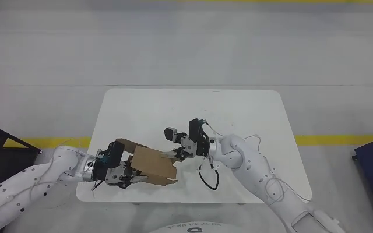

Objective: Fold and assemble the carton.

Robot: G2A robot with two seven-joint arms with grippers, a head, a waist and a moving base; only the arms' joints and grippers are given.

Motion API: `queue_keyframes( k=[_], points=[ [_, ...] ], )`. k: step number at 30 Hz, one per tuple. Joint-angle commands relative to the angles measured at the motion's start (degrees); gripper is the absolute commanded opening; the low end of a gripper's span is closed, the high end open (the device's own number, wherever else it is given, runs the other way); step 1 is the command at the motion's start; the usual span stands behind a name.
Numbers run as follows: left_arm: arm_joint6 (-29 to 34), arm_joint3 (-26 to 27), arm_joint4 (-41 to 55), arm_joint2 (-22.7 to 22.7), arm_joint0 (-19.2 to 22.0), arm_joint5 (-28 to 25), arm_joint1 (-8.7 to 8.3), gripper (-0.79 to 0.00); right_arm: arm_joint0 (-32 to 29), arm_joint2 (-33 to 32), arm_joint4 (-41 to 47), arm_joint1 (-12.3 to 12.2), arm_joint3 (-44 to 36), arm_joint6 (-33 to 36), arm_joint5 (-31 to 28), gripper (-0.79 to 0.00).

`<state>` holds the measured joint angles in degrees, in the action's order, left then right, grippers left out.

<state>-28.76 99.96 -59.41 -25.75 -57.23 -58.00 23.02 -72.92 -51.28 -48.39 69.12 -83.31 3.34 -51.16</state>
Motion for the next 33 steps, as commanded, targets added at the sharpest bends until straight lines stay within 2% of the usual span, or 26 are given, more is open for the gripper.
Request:
queue_keyframes(
  k=[1, 3, 8, 9, 10, 13, 17, 22, 26, 33],
  points=[
    [-0.08, 0.03, 0.71, -0.21, 0.39, 0.0, 0.03, -0.785, 0.34, 0.74, -0.6, 0.11, 0.23, 1.6, 0.93, -0.175],
    [-0.42, -0.07, 1.03, -0.38, 0.49, 0.0, -0.01, -0.785, 0.49, 1.13, -0.68, 0.19, 0.21, 2.17, 1.29, -0.123],
    [-1.73, -0.37, 1.08, -0.8, 0.3, 0.0, -0.1, -0.785, 0.48, 0.68, 0.27, 0.1, 0.29, 1.47, 0.69, -0.095],
    [-2.3, -0.46, 1.02, -0.95, 0.23, 0.0, -0.12, -0.785, 0.35, 0.21, 1.05, 0.06, 0.29, 0.51, 0.41, -0.006],
    [-3.13, -0.46, 0.88, -1.1, 0.12, 0.0, -0.14, -0.785, 0.26, -0.49, 1.96, -0.03, 0.39, -0.56, 0.0, 0.0],
    [-7.16, -0.27, -0.49, -1.48, -0.36, 0.0, -0.4, -0.785, -0.01, -3.24, 5.9, -0.47, 1.38, -3.33, -2.42, 0.0],
    [-17.62, -0.62, -4.33, -2.15, -1.36, 0.08, -1.24, -0.785, -0.4, -6.89, 11.4, -1.3, 2.63, -4.49, -6.84, 0.0],
    [-19.7, 0.24, 3.11, -4.8, -3.95, 2.14, -2.28, -0.785, -1.8, -8.82, 16.78, -2.43, 0.73, -4.1, -6.84, 0.0],
    [-17.56, 0.19, 11.13, -7.78, -5.56, 0.0, -2.03, -0.785, -1.44, -9.03, 16.08, -2.33, 0.98, -4.23, -4.15, 0.0],
    [-17.55, -1.06, 12.27, -8.52, -6.36, 0.0, -1.65, -0.785, -0.53, -6.87, 15.33, -1.62, 1.1, -4.27, -2.35, 0.0]
  ],
)
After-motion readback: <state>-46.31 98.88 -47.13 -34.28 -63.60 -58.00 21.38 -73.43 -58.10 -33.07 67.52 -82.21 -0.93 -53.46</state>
